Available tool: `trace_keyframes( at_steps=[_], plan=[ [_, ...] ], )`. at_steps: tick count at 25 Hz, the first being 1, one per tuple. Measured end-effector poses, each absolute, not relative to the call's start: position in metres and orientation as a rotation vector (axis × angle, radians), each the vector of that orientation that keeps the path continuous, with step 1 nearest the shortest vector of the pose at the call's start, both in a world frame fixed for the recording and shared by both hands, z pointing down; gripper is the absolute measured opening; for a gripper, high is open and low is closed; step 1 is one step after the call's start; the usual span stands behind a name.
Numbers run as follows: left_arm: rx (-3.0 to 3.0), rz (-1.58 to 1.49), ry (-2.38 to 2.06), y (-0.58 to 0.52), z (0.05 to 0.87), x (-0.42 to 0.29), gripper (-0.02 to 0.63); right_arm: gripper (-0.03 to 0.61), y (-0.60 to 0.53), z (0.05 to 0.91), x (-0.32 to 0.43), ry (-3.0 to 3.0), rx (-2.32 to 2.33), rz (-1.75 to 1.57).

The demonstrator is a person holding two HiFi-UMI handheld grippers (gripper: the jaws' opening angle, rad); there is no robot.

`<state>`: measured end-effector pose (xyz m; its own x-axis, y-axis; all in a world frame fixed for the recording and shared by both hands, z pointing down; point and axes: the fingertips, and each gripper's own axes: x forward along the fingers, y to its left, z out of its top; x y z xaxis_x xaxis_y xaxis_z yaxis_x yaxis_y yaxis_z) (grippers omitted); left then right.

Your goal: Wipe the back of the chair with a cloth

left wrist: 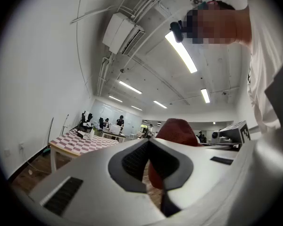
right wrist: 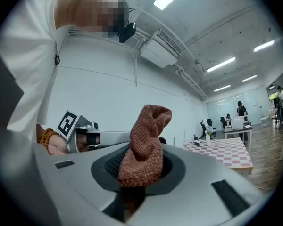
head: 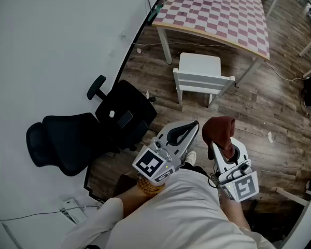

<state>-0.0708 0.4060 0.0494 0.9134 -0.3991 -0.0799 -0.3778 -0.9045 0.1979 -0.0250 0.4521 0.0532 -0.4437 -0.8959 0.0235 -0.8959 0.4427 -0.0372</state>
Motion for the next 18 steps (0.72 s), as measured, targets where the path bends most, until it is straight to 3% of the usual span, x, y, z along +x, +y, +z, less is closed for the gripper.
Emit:
trace_keyframes(
  at_steps=[18],
  plan=[
    [2.876,-0.168,-0.611,0.395,0.063,-0.028,0.012,0.087,0.441,0.072,0.013,-2.68,1.565,0.116]
  ],
)
